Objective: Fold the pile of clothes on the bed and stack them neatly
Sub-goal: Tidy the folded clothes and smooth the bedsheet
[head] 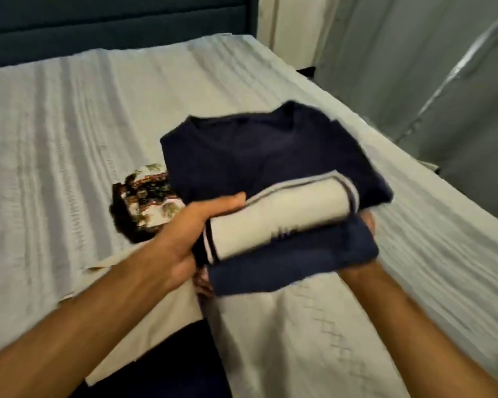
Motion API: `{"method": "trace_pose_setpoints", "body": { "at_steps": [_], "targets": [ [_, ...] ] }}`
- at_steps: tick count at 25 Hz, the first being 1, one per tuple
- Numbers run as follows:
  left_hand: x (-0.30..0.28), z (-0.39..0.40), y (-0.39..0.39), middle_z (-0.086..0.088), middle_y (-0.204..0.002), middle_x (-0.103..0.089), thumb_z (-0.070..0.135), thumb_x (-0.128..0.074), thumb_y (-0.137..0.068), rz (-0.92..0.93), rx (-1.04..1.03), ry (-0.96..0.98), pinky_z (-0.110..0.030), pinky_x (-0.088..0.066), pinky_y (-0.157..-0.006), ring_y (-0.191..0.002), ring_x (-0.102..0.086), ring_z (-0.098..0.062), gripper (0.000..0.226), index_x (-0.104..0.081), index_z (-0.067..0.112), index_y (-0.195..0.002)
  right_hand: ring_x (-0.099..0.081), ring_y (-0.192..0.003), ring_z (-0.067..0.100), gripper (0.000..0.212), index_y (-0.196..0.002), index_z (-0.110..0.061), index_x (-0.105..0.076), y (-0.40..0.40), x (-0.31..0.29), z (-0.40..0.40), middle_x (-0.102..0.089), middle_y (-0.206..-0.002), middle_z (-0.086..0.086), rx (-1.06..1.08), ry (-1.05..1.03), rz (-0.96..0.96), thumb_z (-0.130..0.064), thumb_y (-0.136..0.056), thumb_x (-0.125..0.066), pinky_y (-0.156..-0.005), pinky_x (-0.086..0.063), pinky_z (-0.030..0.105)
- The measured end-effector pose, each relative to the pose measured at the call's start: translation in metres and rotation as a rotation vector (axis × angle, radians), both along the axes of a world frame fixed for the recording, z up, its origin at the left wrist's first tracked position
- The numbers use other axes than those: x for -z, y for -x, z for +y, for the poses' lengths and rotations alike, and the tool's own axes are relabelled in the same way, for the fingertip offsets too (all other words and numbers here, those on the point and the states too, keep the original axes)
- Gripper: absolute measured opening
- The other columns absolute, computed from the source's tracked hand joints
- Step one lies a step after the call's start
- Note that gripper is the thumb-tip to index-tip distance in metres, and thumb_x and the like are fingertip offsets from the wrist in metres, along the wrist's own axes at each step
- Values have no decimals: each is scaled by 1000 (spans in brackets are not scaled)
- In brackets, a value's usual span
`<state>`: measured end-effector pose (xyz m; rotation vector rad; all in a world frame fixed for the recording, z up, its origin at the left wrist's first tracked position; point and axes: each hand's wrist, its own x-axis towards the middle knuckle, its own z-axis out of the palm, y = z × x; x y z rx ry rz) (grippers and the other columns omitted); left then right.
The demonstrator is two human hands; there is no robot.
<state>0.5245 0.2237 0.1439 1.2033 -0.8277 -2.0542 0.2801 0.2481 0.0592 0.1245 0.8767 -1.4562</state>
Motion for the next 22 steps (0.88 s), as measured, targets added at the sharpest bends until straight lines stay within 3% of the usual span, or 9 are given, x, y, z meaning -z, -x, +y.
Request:
{"method": "trace_pose_setpoints", "body": {
  "at_steps": [1, 3, 6, 8, 11, 14, 16, 18, 22],
  "targets": [
    [22, 14, 20, -15, -108, -78, 26, -78, -79, -47, 56, -50, -34, -62, -81, -82, -77, -22, 35, -81, 6, -108, -59, -134, 24, 83, -151, -25, -50, 45, 10, 2, -57, -151, 10, 56, -30, 88, -82, -91, -48, -114, -45, 44],
    [63, 36, 55, -16, -110, -78, 23, -80, -78, -85, 123, -124, -36, -61, -84, -86, -77, -24, 33, -82, 6, -105, -39, -150, 31, 108, -157, -30, -44, 126, 45, 26, -41, -163, 12, 42, -43, 192, -92, -71, -62, -124, -26, 54],
    [121, 60, 111, -13, -111, -78, 24, -83, -77, -99, 176, -165, -38, -60, -88, -93, -76, -25, 38, -80, 6, -110, -43, -146, 42, 108, -157, -25, -42, 184, 62, 75, -50, -155, 17, -11, -69, 266, -78, -70, -80, -119, -34, 60],
    [167, 73, 153, -11, -123, -75, 24, -88, -75, -234, 234, -113, -39, -57, -94, -107, -74, -25, 55, -72, 10, -126, -54, -137, 41, 95, -151, -16, -53, 209, 93, 118, -59, -145, 20, 12, -137, 224, -71, -77, -76, -117, -39, 60],
    [225, 109, 205, -21, -153, -48, 22, -95, -72, -844, 312, -51, -48, -47, -107, -134, -53, -40, 110, -28, 8, -158, -71, -103, 35, 76, -132, -10, -69, 241, 148, 189, -76, -114, 13, -51, -514, 347, -69, -84, -64, -100, -55, 50],
    [241, 158, 285, -29, -159, -28, 11, -82, -72, -1265, 334, 456, -64, -30, -116, -144, -30, -52, 106, -22, 11, -159, -64, -83, 22, 40, -118, -19, -65, 283, 158, 261, -70, -101, 4, -221, -615, 487, -52, -98, -54, -71, -48, 33],
    [233, 191, 356, -25, -161, -28, 13, -76, -73, -1237, 426, 787, -64, -25, -117, -147, -26, -50, 93, -33, 15, -155, -63, -85, 21, 29, -114, -19, -63, 320, 139, 312, -71, -106, 11, -350, -620, 618, -42, -97, -62, -64, -45, 28],
    [219, 224, 442, -24, -153, -42, 30, -68, -75, -1120, 681, 996, -64, -32, -112, -140, -37, -50, 79, -42, 15, -148, -64, -86, 18, 40, -127, -13, -63, 363, 127, 381, -72, -112, 13, -425, -632, 871, -34, -95, -71, -64, -48, 21],
    [190, 330, 624, -17, -145, -52, 48, -58, -83, -846, 1311, 1285, -55, -39, -106, -132, -47, -43, 70, -49, 18, -147, -53, -130, 32, 58, -147, -13, -50, 459, 114, 543, -59, -140, 14, -342, -996, 1288, -40, -96, -54, -109, -45, 40]
  ]
}}
